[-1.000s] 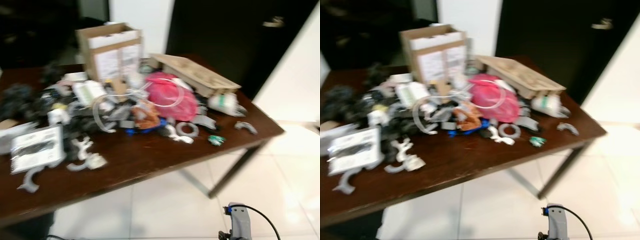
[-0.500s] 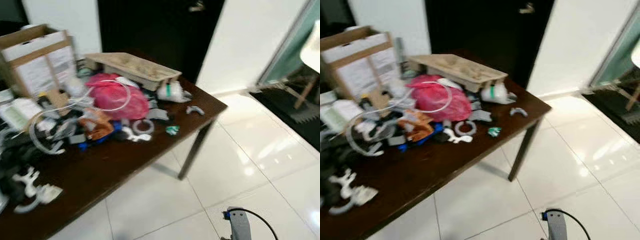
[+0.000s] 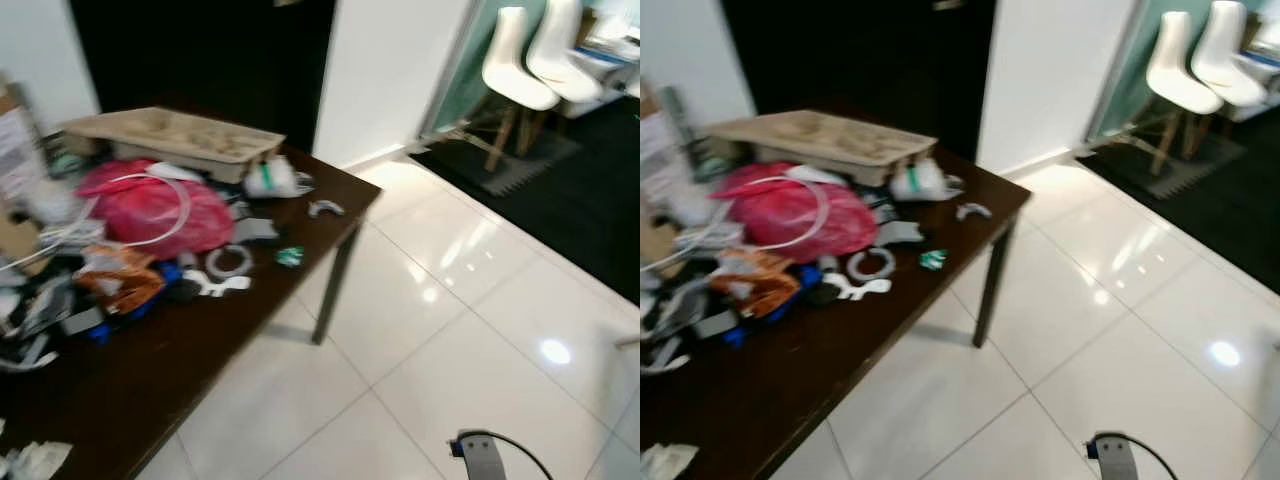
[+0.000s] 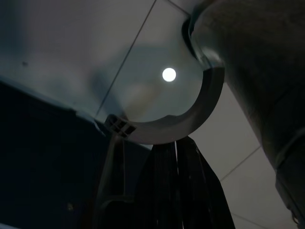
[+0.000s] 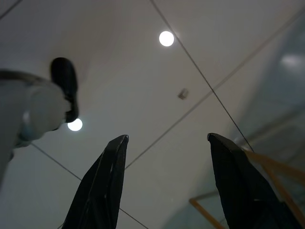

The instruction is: Picking trash to rubbish bin

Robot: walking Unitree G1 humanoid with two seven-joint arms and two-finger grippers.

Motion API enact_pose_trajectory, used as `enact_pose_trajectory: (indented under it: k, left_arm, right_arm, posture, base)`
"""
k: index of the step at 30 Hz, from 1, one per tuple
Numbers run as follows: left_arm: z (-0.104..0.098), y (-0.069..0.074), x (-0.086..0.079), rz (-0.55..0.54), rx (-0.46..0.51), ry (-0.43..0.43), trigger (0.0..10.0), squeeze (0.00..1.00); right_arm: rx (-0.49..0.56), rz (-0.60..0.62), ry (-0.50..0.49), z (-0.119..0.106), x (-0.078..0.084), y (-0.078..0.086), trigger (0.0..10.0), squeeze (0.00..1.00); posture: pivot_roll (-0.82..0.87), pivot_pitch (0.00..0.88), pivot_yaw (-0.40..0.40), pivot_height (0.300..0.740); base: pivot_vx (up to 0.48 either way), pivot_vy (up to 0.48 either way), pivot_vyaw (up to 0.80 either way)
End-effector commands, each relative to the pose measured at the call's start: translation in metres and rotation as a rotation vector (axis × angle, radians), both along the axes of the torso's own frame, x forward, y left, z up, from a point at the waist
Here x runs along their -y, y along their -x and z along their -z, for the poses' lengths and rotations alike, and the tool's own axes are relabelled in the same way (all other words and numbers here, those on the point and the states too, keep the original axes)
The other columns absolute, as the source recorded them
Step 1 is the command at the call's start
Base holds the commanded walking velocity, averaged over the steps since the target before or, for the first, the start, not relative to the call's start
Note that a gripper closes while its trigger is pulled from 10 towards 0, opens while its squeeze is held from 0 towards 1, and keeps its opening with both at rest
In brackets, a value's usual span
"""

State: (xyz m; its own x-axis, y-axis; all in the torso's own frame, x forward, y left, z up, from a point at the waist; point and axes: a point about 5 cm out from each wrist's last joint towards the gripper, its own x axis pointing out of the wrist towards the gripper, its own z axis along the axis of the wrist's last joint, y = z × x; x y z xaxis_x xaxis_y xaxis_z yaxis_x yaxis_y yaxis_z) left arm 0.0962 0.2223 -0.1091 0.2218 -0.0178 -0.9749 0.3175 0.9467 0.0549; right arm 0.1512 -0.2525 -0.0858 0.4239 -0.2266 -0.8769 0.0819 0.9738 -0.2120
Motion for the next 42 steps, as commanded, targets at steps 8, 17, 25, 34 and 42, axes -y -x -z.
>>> enact_pose_trajectory:
  k: [8,17,25,34,42]
  left_arm:
    - [0.0009,-0.0092,0.0201,0.008,0.043,0.069,10.0,0.00]
    - [0.0007,-0.0104,0.0204,0.015,0.050,0.061,10.0,0.00]
    - [0.0005,-0.0121,0.0217,0.036,0.054,0.058,10.0,0.00]
    - [0.0003,-0.0155,0.0273,0.040,0.063,0.073,10.0,0.00]
    - [0.0007,-0.0146,0.0283,0.037,0.061,0.076,10.0,0.00]
  right_arm:
    - [-0.025,-0.002,0.016,0.0014,0.0018,0.0046,10.0,0.00]
    - [-0.037,-0.005,0.022,0.0023,0.0021,0.0073,10.0,0.00]
    - [-0.037,-0.009,0.019,0.0026,0.0005,0.0068,10.0,0.00]
    - [-0.033,-0.008,0.016,0.0024,-0.0007,0.0052,10.0,0.00]
    - [-0.037,-0.002,0.015,0.0031,-0.0006,0.0073,10.0,0.00]
  posture:
    - [0.06,0.093,-0.058,0.740]
    - [0.06,0.082,-0.057,0.740]
    - [0.06,0.067,-0.056,0.740]
    - [0.06,0.065,-0.056,0.740]
    - [0.06,0.071,-0.058,0.740]
  base:
    - [0.000,0.000,-0.79]
    - [0.000,0.000,-0.79]
    - [0.000,0.000,-0.79]
    - [0.000,0.000,-0.79]
    - [0.000,0.000,-0.78]
